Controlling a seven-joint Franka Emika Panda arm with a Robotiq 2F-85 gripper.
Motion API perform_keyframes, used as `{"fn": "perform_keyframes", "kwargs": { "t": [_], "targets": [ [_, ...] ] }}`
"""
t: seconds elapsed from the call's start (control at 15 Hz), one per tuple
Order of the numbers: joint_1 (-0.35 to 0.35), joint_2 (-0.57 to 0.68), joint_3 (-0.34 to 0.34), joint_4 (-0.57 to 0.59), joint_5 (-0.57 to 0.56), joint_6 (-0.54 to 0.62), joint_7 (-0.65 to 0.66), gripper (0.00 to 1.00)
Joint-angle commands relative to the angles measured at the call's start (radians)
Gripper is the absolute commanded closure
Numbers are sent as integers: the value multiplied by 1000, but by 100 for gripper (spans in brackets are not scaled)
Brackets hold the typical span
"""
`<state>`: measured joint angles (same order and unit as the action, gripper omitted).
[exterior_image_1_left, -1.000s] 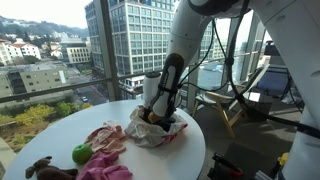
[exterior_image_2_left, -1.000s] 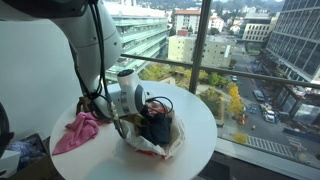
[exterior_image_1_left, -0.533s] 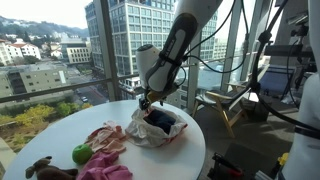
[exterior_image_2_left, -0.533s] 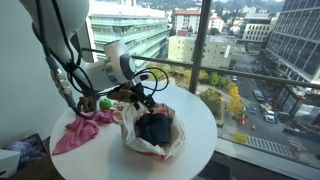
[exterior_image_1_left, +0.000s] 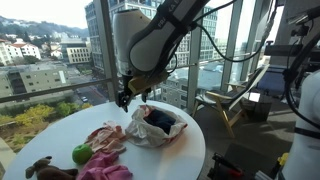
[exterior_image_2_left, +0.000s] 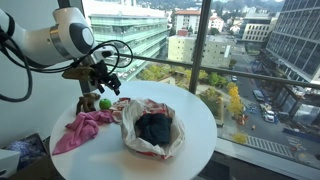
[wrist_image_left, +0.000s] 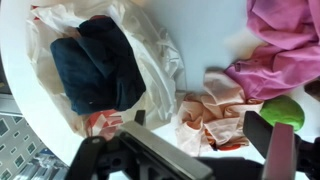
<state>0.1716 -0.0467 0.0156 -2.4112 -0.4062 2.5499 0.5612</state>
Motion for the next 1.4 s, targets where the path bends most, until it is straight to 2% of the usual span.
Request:
{"fn": "perform_keyframes", "kwargs": {
  "t": [0.0,0.2,0.4,0.6,0.8,1.0,1.27,1.33],
  "targets": [
    [26,27,111,-29,84,124,-80,0],
    [58,123,177,-17,117,226,-126,0],
    [92,246,197,22,20,306,-100,0],
    [120,356,168,77,-78,318,-90,0],
    [126,466,145,145,-123,322,-94,0],
    [121,570,150,212,-114,328,-110,0],
    [163,694,134,282,-128,359,-89,0],
    [240,711,73,287,-34,381,-163,0]
  ]
}}
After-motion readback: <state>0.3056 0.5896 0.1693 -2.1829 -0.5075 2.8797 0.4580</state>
